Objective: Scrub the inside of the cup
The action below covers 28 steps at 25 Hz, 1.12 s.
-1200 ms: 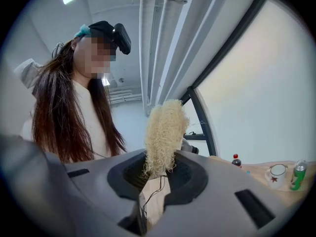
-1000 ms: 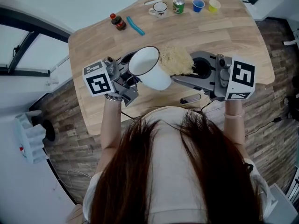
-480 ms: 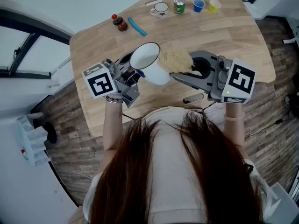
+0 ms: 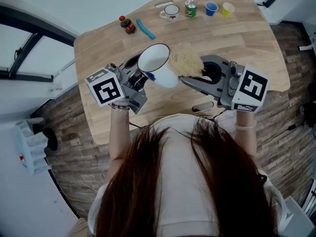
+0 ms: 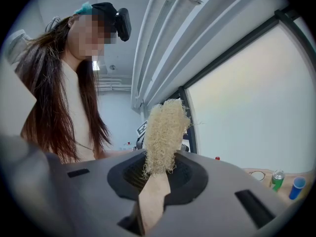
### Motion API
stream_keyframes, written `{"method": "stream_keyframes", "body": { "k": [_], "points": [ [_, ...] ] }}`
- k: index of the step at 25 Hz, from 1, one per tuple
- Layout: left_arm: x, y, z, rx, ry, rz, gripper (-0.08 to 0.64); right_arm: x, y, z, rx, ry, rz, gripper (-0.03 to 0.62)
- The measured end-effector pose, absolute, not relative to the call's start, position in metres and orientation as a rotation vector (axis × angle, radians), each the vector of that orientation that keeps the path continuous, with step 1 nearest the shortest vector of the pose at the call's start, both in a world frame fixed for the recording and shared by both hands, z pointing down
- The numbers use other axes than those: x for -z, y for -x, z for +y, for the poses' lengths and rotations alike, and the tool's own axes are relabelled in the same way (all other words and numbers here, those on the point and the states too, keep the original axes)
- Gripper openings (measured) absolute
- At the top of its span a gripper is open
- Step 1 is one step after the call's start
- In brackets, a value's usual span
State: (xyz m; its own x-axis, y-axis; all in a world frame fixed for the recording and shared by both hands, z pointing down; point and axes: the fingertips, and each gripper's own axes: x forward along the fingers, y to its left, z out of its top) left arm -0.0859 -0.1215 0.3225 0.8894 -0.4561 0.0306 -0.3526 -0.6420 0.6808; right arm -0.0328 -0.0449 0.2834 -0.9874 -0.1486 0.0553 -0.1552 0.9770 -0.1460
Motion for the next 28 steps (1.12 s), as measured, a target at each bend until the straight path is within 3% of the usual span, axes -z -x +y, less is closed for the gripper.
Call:
{"method": "stream_keyframes", "body": {
  "k": [28],
  "points": [
    [-0.345, 0.103, -0.153, 0.047, -2.232, -1.014, 0.023, -0.307, 0.029, -0.081, -0.077, -0.581, -2.889, 0.080]
  ]
}}
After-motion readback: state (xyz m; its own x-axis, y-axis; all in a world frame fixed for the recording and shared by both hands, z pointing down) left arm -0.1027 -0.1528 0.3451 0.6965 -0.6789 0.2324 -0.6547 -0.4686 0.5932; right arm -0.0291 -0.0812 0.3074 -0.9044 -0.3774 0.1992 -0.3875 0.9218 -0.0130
